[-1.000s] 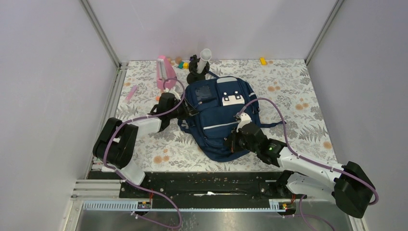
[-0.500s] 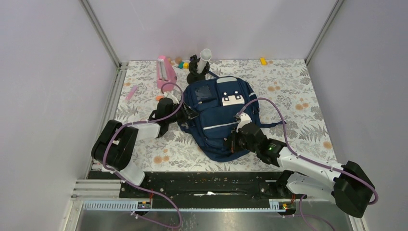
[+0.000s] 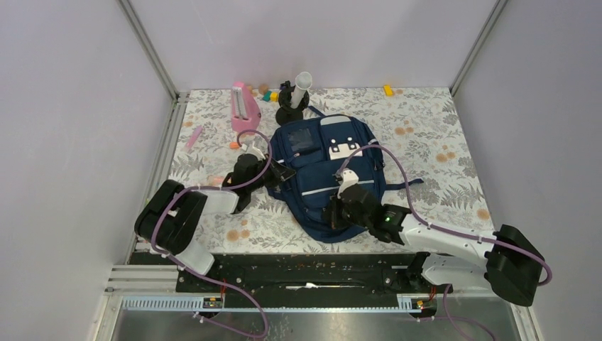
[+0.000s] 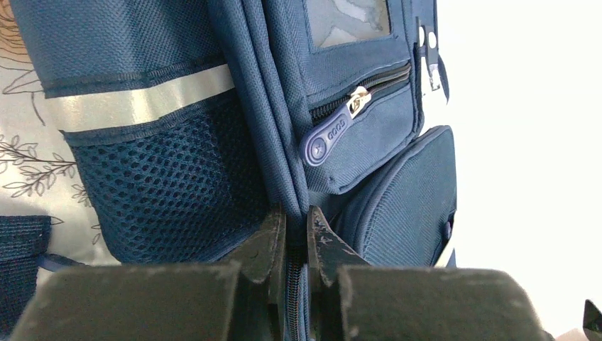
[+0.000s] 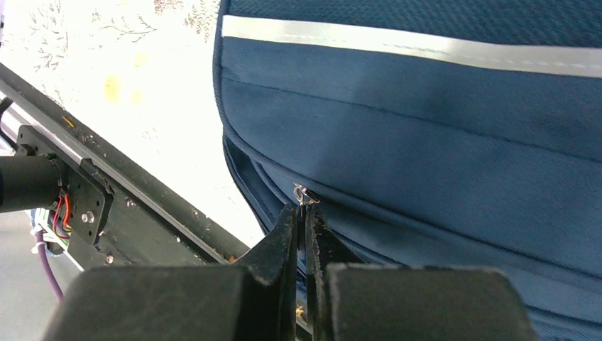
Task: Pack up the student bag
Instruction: Unzip the student bag at the center of the board.
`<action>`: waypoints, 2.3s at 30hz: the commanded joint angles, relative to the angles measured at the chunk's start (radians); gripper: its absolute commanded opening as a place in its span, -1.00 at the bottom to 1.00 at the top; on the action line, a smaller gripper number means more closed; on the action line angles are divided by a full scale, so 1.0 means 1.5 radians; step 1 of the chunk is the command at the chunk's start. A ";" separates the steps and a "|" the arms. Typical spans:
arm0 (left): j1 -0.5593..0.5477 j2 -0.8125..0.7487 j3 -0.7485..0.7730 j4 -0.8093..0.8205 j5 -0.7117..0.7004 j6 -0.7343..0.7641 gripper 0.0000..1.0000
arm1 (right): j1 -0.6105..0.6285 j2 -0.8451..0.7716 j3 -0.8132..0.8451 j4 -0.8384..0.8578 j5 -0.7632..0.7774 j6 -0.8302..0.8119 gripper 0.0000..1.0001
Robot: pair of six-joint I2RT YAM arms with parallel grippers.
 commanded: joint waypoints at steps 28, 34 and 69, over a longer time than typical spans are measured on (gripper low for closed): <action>-0.026 -0.108 -0.018 0.018 0.023 0.097 -1.00 | 0.101 0.271 0.320 -0.027 0.131 0.197 -1.00; -0.026 -0.108 -0.025 0.026 0.026 0.096 -1.00 | 0.075 0.307 0.363 -0.039 0.085 0.220 -1.00; 0.030 -0.327 0.069 -0.429 -0.084 0.315 0.97 | -0.392 -0.120 0.034 -0.152 -0.053 0.002 0.78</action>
